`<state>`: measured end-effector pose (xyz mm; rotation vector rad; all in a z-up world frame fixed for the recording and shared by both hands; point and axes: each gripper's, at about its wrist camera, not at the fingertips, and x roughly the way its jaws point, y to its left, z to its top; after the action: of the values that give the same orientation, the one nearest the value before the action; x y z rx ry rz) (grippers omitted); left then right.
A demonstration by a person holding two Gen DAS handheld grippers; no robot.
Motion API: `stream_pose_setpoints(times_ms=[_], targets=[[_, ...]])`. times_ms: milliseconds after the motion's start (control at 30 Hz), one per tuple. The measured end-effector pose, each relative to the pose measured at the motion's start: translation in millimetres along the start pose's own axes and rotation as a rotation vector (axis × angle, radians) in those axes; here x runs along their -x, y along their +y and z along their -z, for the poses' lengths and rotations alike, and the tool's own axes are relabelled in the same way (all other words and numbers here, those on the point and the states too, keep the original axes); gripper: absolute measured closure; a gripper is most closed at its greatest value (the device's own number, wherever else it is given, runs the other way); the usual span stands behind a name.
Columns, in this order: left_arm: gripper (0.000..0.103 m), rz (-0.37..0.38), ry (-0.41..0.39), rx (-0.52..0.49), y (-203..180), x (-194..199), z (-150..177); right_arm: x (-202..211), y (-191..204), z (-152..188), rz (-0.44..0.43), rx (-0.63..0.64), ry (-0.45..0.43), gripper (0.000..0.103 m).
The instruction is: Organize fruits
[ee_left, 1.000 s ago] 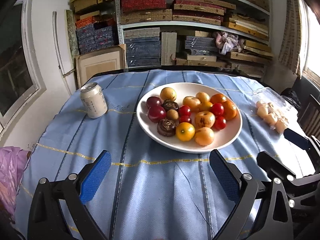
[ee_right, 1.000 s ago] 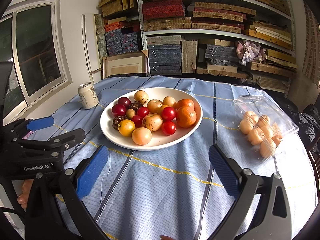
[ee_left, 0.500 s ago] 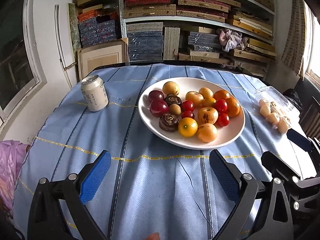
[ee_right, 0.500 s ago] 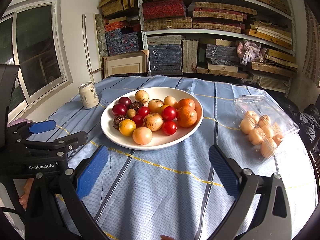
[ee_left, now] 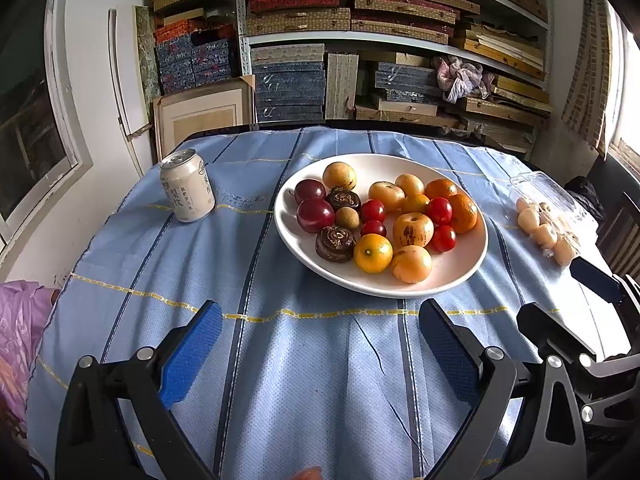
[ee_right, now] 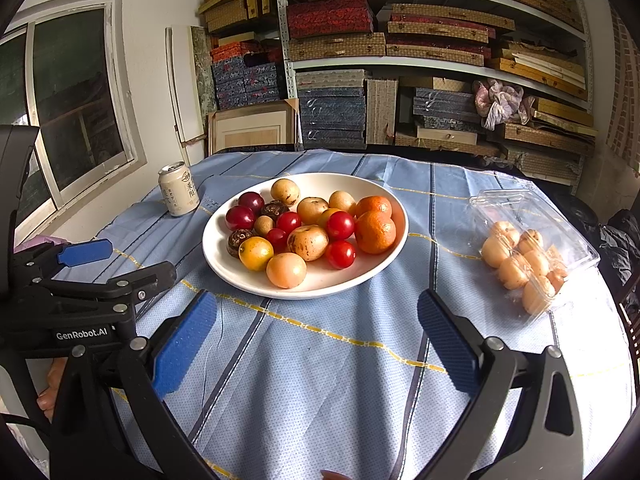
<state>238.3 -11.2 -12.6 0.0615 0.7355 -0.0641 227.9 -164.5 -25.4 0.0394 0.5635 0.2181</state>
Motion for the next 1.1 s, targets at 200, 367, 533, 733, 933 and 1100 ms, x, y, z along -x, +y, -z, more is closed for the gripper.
stream_pose_setpoints(times_ms=[200, 367, 533, 733, 933, 1100], targets=[[0.004, 0.008, 0.002, -0.002, -1.8, -0.2, 0.7, 0.0, -0.2, -0.2, 0.0, -0.001, 0.0, 0.004], [0.004, 0.055, 0.012, 0.02, 1.6, -0.7, 0.6, -0.2, 4.1, 1.5, -0.002, 0.001, 0.001, 0.004], [0.004, 0.052, 0.003, 0.01, 0.0, 1.1, 1.0, -1.5, 8.3, 3.3, -0.003, 0.003, 0.003, 0.004], [0.004, 0.063, 0.014, 0.012, 0.4, -0.4, 1.0, -1.7, 8.8, 3.9, -0.003, 0.003, 0.003, 0.004], [0.004, 0.055, 0.02, 0.005, -0.4, -1.6, 1.2, -1.8, 9.3, 4.0, -0.004, 0.004, 0.004, 0.004], [0.004, 0.056, 0.028, 0.005, -0.7, -3.3, 1.3, -2.0, 10.5, 5.1, -0.006, 0.005, 0.007, 0.004]])
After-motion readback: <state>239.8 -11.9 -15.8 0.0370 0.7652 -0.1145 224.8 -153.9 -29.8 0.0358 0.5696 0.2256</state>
